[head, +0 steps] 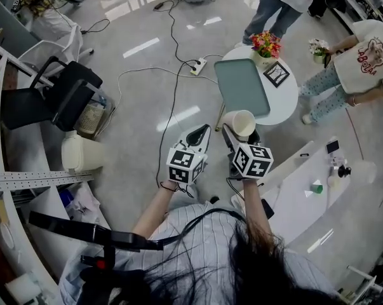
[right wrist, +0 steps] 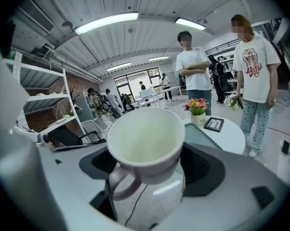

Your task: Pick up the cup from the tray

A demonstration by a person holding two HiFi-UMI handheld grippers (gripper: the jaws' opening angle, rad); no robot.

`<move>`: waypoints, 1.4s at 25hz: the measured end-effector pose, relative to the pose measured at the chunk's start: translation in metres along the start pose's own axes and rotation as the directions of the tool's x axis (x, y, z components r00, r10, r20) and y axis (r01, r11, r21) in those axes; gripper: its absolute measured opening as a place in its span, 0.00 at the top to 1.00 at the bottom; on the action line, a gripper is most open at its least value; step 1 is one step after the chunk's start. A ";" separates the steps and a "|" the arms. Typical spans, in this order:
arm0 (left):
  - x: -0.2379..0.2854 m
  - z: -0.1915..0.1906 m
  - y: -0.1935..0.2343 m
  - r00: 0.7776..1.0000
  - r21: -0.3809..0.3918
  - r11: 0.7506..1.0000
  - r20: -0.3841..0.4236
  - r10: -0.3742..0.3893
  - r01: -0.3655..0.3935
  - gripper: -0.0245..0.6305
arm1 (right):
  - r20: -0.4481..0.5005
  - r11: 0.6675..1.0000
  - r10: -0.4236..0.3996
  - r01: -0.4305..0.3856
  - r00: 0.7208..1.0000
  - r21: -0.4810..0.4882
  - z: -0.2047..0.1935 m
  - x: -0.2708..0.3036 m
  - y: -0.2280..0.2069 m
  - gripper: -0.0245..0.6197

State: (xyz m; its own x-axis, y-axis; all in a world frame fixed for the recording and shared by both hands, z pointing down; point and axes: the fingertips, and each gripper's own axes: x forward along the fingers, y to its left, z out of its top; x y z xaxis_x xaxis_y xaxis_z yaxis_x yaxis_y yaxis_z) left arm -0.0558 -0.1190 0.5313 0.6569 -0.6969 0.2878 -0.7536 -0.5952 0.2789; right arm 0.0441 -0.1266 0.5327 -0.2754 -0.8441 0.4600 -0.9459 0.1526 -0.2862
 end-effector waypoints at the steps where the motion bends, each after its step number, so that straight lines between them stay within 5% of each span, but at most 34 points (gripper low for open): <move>1: 0.000 0.000 -0.005 1.000 -0.006 1.000 0.004 0.004 -0.004 0.93 | -0.002 1.000 0.008 -0.008 1.000 -0.003 -0.002 -0.005 -0.001 0.36; 17: -0.036 -0.023 -0.127 0.999 0.001 0.999 0.038 0.038 -0.038 0.93 | -0.032 0.990 0.141 -0.141 0.989 -0.005 -0.056 -0.113 -0.032 0.36; 35: -0.079 -0.067 -0.217 0.997 0.006 0.999 0.062 0.047 -0.047 0.93 | -0.075 0.984 0.175 -0.177 0.982 -0.028 -0.135 -0.226 -0.043 0.36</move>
State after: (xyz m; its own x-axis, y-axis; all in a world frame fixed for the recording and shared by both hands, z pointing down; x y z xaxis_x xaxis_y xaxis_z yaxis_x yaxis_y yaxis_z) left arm 0.0571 0.0921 0.5100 0.6184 -0.7472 0.2434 -0.7838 -0.5641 0.2597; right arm 0.1243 0.1264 0.5545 -0.4486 -0.7637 0.4643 -0.8865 0.3141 -0.3398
